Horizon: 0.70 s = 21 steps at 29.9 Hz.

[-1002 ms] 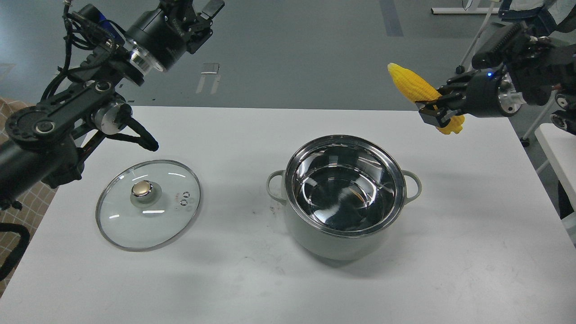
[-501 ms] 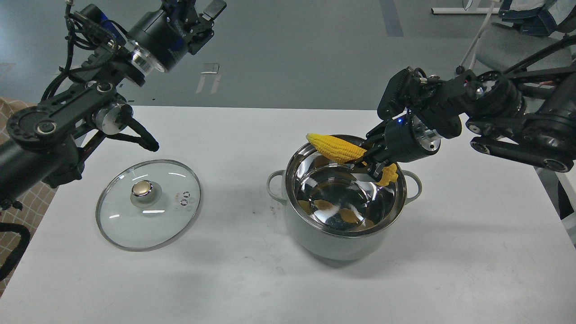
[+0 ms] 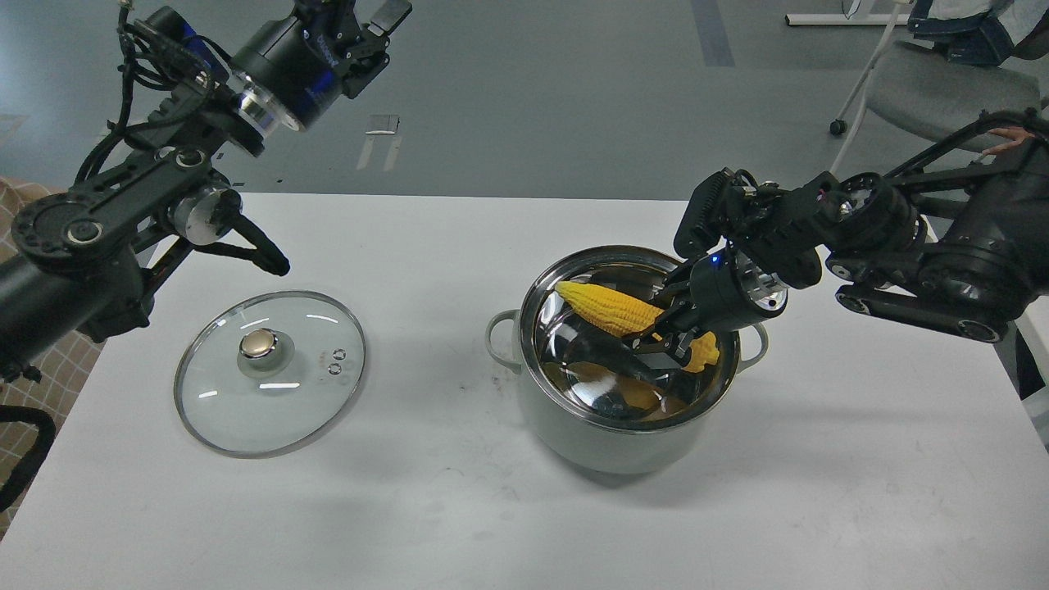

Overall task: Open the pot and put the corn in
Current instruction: 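Lower the corn into the pot and open the right gripper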

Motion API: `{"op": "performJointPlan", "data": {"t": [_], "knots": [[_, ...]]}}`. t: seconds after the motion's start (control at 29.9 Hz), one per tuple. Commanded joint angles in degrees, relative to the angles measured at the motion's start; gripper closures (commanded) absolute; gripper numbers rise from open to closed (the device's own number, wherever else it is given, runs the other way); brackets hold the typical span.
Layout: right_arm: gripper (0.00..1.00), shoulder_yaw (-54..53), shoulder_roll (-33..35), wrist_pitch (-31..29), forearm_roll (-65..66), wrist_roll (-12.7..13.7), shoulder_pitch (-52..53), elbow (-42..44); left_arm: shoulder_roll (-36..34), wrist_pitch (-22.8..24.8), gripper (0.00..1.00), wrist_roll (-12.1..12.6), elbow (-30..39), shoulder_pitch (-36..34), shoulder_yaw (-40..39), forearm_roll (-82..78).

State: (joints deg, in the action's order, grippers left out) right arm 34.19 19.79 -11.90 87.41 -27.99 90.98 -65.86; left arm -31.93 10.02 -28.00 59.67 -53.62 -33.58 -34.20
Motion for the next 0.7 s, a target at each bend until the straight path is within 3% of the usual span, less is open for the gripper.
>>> {"op": "performJointPlan", "data": {"t": [0.0,0.13,0.27,0.37,0.67], "knots": [[0.34,0.00,-0.01,0.13,-0.04,-0.01,-0.10,0.03,-0.06,0.00,0.03,0.00,0.00,0.01,0.00,0.01],[0.21,-0.09,-0.01,0.13,-0.04,-0.01,-0.10,0.03,-0.06,0.00,0.03,0.00,0.00,0.01,0.00,0.01],[0.18,-0.44,0.08,0.21,-0.39,-0.01,-0.01,0.03,-0.06,0.00,0.03,0.00,-0.08,0.01,-0.09,0.01],[0.05,-2.72,0.52,0.30,-3.55,-0.01,0.86,1.52,-0.06,-0.09,0.03,0.00,-0.08,0.01,0.00,-0.08],[0.00,-17.48,1.13,0.39,-24.03,-0.01,1.92,20.93,0.55,-0.18,0.02,0.00,-0.96,0.27,-0.35,0.01]]}}
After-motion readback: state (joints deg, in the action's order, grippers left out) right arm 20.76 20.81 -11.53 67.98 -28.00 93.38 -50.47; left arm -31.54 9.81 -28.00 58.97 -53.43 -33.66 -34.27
